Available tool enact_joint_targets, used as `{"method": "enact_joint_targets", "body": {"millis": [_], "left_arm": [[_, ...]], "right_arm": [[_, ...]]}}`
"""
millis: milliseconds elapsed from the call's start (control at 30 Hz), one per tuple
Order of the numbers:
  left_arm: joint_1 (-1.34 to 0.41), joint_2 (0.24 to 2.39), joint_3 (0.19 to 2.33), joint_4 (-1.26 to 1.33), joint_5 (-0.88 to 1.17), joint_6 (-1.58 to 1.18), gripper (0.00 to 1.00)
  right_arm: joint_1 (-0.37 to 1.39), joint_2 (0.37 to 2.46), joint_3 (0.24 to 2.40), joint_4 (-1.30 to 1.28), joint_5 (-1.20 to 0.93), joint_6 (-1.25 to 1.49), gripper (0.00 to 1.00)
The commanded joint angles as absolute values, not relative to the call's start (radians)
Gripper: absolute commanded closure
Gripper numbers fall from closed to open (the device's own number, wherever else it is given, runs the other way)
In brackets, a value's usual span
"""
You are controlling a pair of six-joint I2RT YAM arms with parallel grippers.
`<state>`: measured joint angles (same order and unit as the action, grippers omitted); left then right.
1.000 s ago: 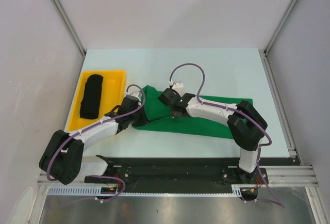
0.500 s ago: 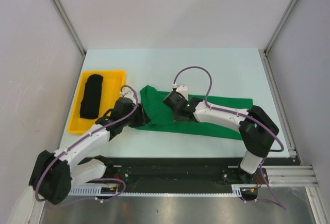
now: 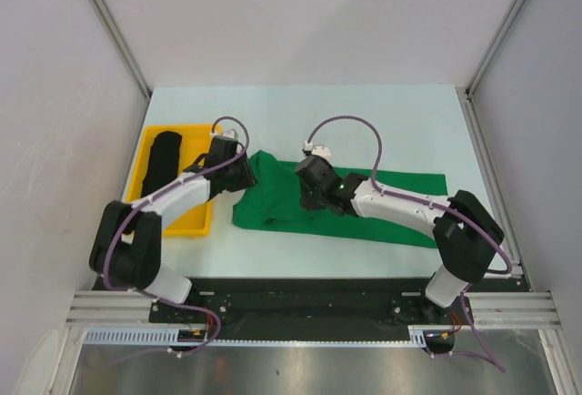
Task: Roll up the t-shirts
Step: Fold the T-shirt at the center of the board.
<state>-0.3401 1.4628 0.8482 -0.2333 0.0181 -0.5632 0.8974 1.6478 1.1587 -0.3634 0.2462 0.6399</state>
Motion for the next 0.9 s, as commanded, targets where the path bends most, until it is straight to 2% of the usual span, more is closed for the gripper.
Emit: {"method": "enact_joint_targets", "body": {"millis": [0, 233, 600, 800, 867], "left_arm": [[-0.328, 1.596, 0.963, -0.132, 0.037, -0.520, 0.62], [-0.327, 1.753, 1.074, -0.138, 0.051, -0.522, 0.62], [-0.328, 1.844, 1.140, -0.143, 0.024, -0.505, 0.63], [-0.328, 1.862, 1.154, -0.143, 0.029, -0.491, 0.78], [-0.328, 1.853, 1.151, -0.144, 0.026, -0.488, 0.89]], "right_arm": [[0.920, 1.680, 1.095, -0.281, 0.207, 0.669, 0.75], [0.922, 1.715, 1.060, -0.232, 0.183, 0.675, 0.77], [0.894, 1.641, 1.054, -0.224, 0.169, 0.667, 0.76], [0.781, 1.597, 1.054, -0.186, 0.129, 0.634, 0.75], [0.732, 1.600, 1.054, -0.166, 0.094, 0.630, 0.75]]}}
